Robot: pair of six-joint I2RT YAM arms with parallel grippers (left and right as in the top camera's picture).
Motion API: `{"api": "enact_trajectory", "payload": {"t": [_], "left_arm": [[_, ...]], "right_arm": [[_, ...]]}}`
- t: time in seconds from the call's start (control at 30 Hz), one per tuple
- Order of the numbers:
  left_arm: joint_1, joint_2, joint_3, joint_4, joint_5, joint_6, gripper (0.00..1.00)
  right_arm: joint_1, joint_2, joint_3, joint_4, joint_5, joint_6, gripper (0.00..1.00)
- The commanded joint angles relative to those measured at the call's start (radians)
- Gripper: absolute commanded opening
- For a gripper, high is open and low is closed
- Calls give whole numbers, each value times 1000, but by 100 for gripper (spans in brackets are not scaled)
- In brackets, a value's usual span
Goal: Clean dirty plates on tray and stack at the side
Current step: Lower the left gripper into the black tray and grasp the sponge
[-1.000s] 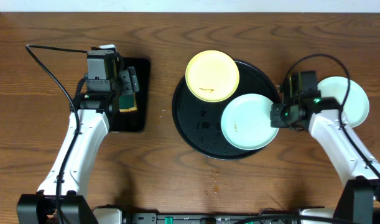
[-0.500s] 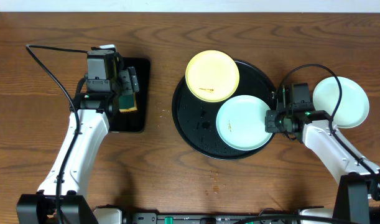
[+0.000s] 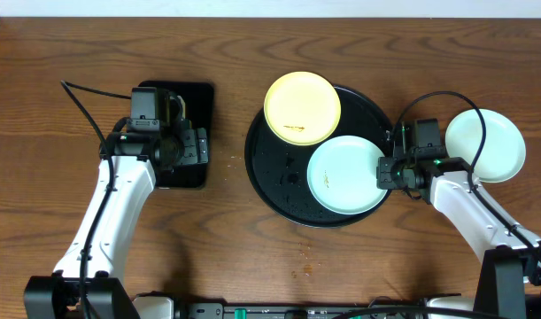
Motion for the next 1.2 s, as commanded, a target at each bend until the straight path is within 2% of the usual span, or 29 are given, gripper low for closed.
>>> {"api": "enact_trajectory", "payload": {"t": [0.0,0.03,0.07,0.3,0.4,0.53,0.77,0.87,0.9,0.97,1.0,1.03,1.07,1.1,1.13,1.17], "left_arm": [[5,11,2,21,-51,-9,84],[5,23,1,42,-88,-10,79],[5,29,1,50,-94,-15,77],[7,164,2,225,-122,-32,79],[9,225,2,282,-150,-31,85],[13,281,2,307,-206,-31,86],[16,372,2,319,-193,-31,83],[16,397,2,322,-193,-31,72],[16,399,2,322,-193,-31,62],[16,399,2,322,-193,-24,30],[16,399,2,322,-193,-24,18],[16,398,2,322,-193,-24,13],[16,398,2,322,-193,-24,12],[16,398,2,322,-194,-24,26],[16,398,2,322,-196,-24,51],[16,398,2,322,-196,-24,59]], "right_arm": [[10,1,-6,-1,-3,10,1],[10,1,-6,-1,-3,10,1],[10,1,-6,-1,-3,10,1],[10,1,-6,-1,-4,10,1],[10,1,-6,-5,-3,10,1],[10,1,-6,-6,-3,10,1],[10,1,-6,-6,-3,10,1],[10,1,-6,-6,-3,10,1],[10,1,-6,-6,-3,10,1],[10,1,-6,-6,-3,10,1],[10,1,-6,-6,-3,10,1],[10,1,-6,-6,-3,10,1],[10,1,-6,-6,-3,10,1],[10,1,-6,-6,-3,10,1],[10,1,-6,-6,-3,10,1],[10,1,-6,-6,-3,10,1]]}}
